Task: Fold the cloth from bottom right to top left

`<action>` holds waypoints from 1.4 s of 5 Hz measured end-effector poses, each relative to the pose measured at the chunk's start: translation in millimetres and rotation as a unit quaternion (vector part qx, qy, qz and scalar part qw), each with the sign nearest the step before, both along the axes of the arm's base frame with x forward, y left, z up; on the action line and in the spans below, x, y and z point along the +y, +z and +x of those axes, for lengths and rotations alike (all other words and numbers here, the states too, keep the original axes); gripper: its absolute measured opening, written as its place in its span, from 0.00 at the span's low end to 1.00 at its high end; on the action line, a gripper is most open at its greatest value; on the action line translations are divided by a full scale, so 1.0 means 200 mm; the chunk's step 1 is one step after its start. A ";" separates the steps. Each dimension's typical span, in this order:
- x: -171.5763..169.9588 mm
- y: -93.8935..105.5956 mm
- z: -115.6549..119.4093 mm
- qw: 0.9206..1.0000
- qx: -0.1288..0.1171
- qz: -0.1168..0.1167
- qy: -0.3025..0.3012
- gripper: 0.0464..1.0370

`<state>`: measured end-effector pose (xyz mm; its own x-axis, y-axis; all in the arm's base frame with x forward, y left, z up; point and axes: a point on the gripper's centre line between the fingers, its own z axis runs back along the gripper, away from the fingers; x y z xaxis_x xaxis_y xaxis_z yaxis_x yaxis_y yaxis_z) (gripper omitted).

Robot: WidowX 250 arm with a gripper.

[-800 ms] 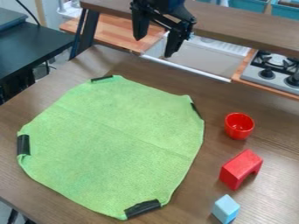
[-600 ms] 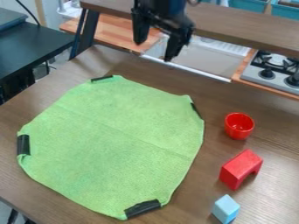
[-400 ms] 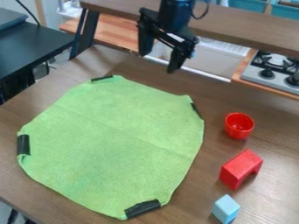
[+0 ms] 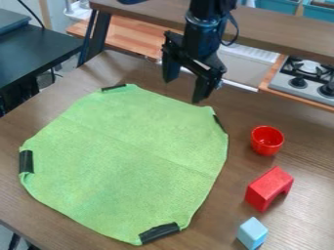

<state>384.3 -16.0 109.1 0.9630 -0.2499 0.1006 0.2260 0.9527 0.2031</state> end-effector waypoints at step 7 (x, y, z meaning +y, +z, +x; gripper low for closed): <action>-0.27 -0.29 -0.76 0.940 0.067 0.039 -0.331 0.96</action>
<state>232.9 -70.1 50.8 0.5967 -0.8006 -0.0545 0.7928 0.5777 0.1941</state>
